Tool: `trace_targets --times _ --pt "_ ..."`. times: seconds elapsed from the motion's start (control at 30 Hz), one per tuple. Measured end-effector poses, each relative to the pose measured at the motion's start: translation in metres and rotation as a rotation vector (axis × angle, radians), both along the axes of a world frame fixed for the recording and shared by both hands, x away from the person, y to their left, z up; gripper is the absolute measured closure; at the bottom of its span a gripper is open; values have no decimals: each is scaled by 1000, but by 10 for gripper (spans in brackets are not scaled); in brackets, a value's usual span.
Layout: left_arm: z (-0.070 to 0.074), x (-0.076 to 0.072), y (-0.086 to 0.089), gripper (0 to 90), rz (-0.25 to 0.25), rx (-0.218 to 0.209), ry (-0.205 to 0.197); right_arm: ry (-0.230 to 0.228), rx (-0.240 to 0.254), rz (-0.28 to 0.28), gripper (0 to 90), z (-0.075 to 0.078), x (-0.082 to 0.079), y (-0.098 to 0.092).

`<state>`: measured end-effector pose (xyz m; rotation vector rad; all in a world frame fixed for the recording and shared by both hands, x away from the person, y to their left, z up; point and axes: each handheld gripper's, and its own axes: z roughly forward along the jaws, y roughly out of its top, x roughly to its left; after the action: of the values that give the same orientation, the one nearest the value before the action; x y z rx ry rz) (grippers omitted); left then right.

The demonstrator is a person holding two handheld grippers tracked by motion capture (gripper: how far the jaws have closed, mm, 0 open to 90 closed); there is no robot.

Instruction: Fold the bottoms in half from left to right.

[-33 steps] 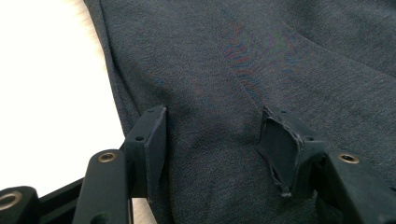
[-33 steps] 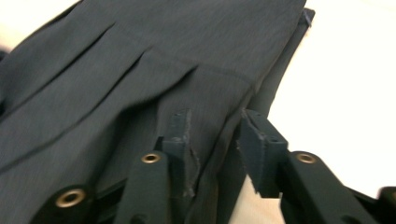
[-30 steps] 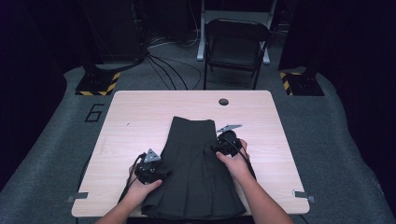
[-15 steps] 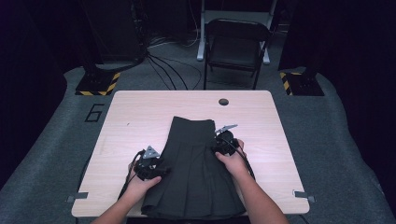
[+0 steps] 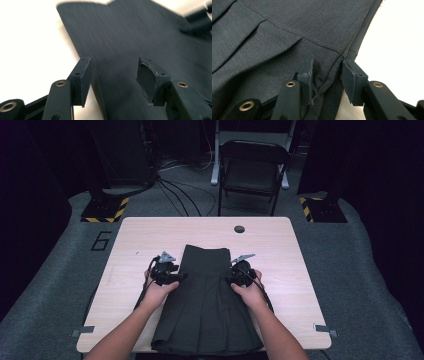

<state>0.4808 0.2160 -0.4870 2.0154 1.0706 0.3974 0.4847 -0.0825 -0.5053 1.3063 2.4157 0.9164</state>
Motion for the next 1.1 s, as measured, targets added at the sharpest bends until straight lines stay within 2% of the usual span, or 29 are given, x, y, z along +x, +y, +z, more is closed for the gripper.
trace_targets --times 0.03,0.1,0.23,0.4,0.47,0.7,0.8,0.97,1.1 --pt "1 4 0 450 -5 11 1 0 1 0 617 0 0 0" --pt "1 15 -3 450 16 23 -2 -2 2 1 617 0 0 0" --pt "0 31 -7 447 32 42 -25 -10 12 10 617 -1 -1 -2" --pt "-8 47 -8 430 60 53 4 -23 10 7 617 -2 -2 -1" --pt "-11 50 -10 424 69 58 -4 -25 9 3 617 -2 -3 -1" --pt "-20 58 -8 388 112 35 31 -42 16 8 617 -3 -4 -2" --pt "-24 61 -6 371 153 -12 52 -41 10 11 617 -3 -4 -2" --pt "-32 65 -5 354 169 -46 86 -46 13 -2 617 -3 -5 0" --pt "-33 66 -8 344 149 -9 76 -45 13 0 618 -3 -5 -1"
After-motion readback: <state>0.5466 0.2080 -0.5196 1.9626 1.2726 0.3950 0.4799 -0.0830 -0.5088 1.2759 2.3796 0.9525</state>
